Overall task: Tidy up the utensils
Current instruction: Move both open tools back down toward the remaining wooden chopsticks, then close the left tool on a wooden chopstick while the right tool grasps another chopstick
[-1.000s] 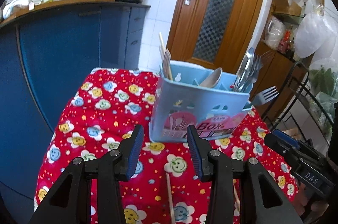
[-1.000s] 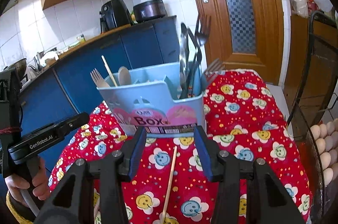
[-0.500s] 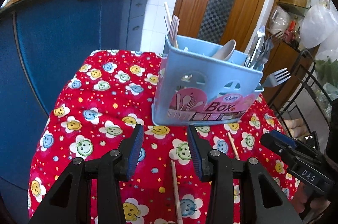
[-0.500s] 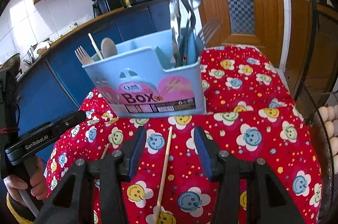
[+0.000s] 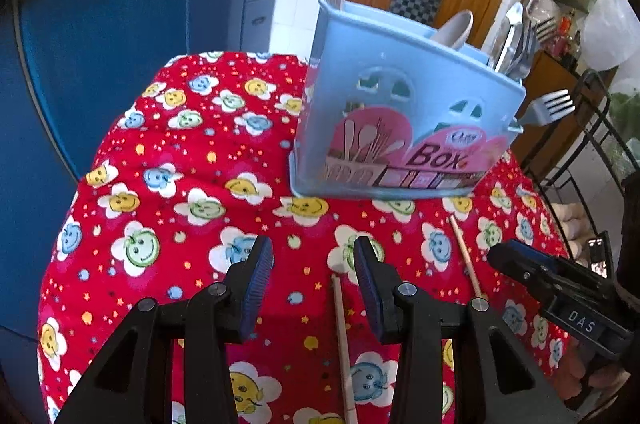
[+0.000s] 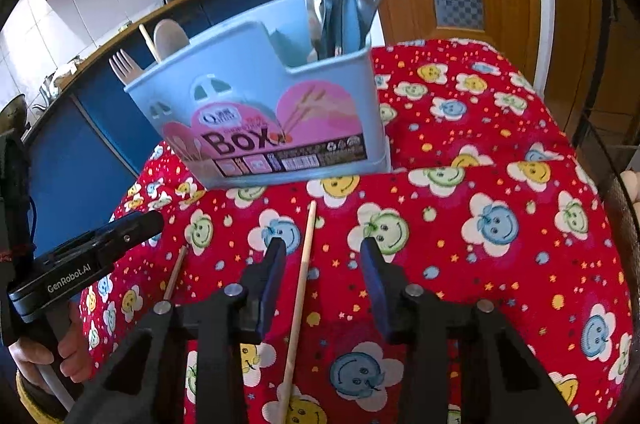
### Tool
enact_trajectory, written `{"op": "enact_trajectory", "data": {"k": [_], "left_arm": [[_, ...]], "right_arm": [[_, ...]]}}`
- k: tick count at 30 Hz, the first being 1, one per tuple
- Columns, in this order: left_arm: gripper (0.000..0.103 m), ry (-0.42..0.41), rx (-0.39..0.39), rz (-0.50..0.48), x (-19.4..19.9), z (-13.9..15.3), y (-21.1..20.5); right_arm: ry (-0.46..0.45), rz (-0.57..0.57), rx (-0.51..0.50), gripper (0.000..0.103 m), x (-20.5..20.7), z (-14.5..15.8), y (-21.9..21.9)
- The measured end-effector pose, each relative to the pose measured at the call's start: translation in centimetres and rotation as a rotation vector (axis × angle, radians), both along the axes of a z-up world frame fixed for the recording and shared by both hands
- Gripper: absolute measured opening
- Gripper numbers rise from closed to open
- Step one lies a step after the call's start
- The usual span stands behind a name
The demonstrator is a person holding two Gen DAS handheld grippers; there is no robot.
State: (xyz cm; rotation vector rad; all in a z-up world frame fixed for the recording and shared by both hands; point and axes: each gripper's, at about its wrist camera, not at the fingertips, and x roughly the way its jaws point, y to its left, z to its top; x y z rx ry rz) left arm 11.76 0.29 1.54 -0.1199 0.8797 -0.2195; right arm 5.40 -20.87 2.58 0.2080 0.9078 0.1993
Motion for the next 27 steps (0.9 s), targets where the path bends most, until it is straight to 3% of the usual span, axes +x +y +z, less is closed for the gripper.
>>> {"op": "enact_trajectory", "data": {"k": [6,16,20,27], "left_arm": [[0.043,0.034,0.014,-0.024,-0.4,-0.9,-0.4],[0.043,0.067,0.021,-0.034,-0.9,-1.8,-0.7],[0.043,0.070,0.031,-0.039,-1.1,-1.8,-0.8],[0.043,0.079,0.049,-0.067,-1.6,-1.8,-1.0]], "right_arm": [[0.032,0.014,-0.004,0.037,0.2,-0.7,0.5],[0.075,0.026,-0.052,0.022,0.5,-1.8,1.5],[0.084,0.044,-0.033,0.008,0.5,-1.8,1.9],[0.096,0.045,0.042,0.006,0.0,-1.7,1.2]]}}
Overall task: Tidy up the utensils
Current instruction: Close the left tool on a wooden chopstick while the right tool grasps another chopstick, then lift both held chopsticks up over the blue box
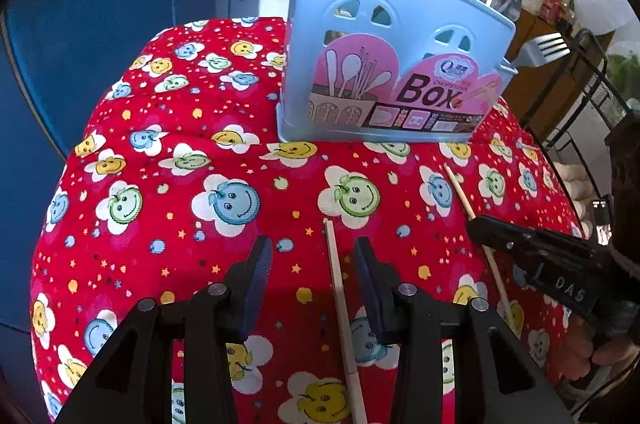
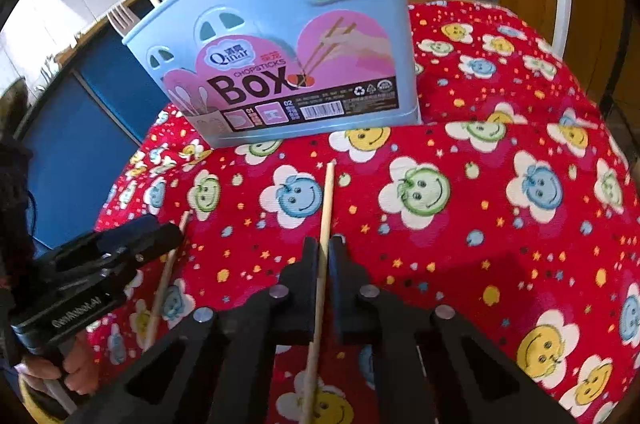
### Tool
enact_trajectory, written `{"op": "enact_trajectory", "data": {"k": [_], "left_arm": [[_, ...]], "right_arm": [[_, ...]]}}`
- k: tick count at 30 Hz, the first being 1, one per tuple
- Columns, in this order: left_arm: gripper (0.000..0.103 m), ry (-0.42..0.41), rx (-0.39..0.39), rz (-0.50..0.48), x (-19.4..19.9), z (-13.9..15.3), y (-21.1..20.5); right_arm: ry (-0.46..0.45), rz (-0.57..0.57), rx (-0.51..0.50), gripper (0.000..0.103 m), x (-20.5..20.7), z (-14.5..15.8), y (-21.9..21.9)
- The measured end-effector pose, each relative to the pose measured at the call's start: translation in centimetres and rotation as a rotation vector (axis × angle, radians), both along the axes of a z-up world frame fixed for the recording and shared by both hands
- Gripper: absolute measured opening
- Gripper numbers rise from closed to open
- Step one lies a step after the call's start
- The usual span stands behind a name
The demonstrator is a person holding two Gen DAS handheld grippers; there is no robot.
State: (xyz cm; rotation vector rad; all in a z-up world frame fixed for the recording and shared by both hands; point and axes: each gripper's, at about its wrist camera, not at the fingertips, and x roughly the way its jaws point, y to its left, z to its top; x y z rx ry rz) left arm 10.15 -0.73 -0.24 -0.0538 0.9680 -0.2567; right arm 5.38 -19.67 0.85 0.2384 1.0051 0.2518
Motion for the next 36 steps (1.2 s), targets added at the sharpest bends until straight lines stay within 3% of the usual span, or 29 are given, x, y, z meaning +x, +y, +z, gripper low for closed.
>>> {"op": "enact_trajectory", "data": {"k": [9,20,27,36], "left_arm": [[0.034,0.011,0.012,-0.036,-0.6,0.2,-0.5],[0.007,0.068,0.022,-0.046,-0.3,-0.8,-0.9],[0.004,0.073,-0.065,-0.043,-0.4,-0.4,-0.4],[0.004,-0.034,-0.148,-0.022,-1.4,2.4,0.1]], "right_arm": [[-0.031,-0.019,0.071,0.006,-1.4,1.2,-1.9],[-0.092,-0.005,0.102,0.006,-2.8,2.6,-2.3],[-0.144,0.007,0.126,0.006,-3.4,3.7,-2.8],[-0.259,0.014,0.142,0.006,-4.1,5.9,-3.2]]}}
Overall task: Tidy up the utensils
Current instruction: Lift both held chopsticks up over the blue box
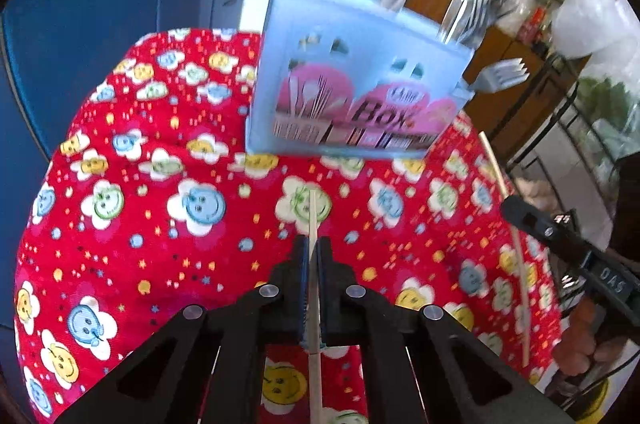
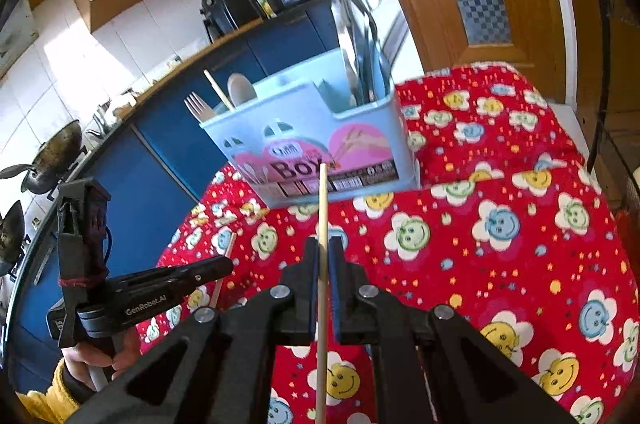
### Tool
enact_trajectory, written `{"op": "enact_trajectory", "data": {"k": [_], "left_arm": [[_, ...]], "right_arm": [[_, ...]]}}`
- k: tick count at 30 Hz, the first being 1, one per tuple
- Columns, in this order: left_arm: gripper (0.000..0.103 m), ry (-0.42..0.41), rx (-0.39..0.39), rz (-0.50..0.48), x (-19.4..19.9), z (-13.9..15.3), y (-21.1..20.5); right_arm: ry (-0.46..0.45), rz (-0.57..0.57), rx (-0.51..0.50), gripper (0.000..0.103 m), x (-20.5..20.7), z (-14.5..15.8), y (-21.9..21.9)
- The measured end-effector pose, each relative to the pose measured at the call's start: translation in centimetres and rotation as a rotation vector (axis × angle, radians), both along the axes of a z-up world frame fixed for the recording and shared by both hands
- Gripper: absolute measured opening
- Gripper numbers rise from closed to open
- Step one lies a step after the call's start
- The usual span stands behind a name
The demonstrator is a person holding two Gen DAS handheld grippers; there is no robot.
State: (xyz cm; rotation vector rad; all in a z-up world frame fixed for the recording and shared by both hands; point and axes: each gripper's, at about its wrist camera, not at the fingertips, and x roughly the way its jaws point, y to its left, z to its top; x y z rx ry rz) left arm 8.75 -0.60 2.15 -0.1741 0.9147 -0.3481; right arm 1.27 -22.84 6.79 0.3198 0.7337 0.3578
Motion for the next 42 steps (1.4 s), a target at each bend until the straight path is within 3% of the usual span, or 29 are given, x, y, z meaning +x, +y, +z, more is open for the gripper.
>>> {"op": "enact_trajectory", "data": {"k": [8,15,42], "left_arm": [[0.004,-0.155,-0.051,0.017,-0.8,4.1,0.5],[0.004,-0.250,-0.081,0.020,-0.1,7.5,0.8],[0.004,-0.555,-0.014,0.077,4.5,21.5,0.1]], "right_arm": [[-0.114,-0.017,-0.024,0.006,-0.3,2.4,0.2],[-0.154,-0.032,-0.025,0.006,0.1,3.6,0.1],[-0.205,-0.068,-0.049,0.006,1.2,5.3,-0.8]]}}
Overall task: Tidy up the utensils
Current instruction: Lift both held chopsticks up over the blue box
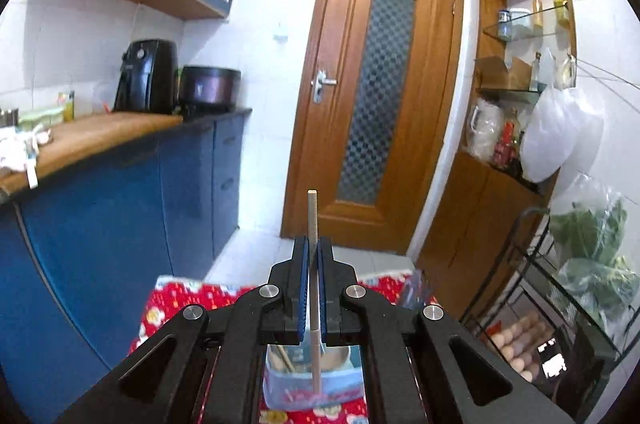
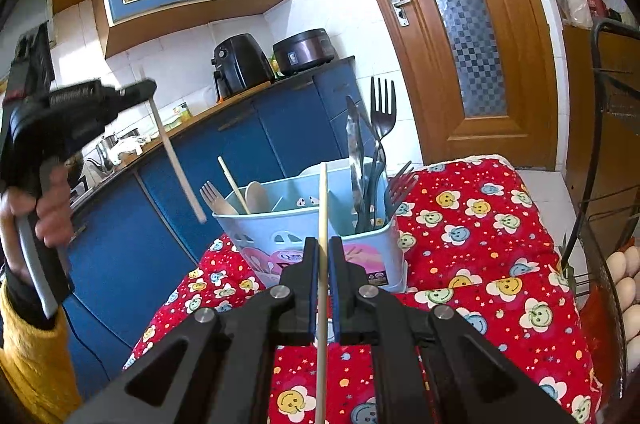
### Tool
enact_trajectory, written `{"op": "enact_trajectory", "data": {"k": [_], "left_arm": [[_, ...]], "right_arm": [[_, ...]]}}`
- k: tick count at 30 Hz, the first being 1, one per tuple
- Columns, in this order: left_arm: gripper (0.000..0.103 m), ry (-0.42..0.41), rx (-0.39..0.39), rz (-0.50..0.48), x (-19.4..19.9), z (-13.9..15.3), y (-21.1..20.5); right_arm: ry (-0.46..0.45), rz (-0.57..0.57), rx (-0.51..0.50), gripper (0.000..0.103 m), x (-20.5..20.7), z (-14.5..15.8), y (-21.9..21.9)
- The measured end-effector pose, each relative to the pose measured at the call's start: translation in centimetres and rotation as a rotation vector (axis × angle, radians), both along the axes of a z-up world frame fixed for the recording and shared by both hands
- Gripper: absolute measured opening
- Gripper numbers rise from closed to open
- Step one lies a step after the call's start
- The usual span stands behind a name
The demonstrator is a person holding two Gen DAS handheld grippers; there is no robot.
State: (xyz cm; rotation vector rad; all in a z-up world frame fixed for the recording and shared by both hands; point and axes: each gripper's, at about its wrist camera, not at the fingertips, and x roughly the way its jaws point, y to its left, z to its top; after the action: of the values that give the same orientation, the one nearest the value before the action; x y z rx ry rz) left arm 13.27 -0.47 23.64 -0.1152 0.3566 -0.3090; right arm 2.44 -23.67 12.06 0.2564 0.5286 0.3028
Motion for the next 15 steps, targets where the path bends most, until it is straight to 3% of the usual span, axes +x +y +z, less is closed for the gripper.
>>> {"op": "enact_trajectory", "data": {"k": [5,15], "left_arm": [[0.004,-0.007,0.001,0.021,1.4,-0.1,-0.4],[0.004,0.027,0.043,0.041,3.2,-3.4,-1.4]], "right_arm": [[-0.006,-0.006,-0.002,0.006,0.4,0.1,-0.1],[-0.032,-0.018,-0.023,0.006,2.1,0.7,-0.1]]}}
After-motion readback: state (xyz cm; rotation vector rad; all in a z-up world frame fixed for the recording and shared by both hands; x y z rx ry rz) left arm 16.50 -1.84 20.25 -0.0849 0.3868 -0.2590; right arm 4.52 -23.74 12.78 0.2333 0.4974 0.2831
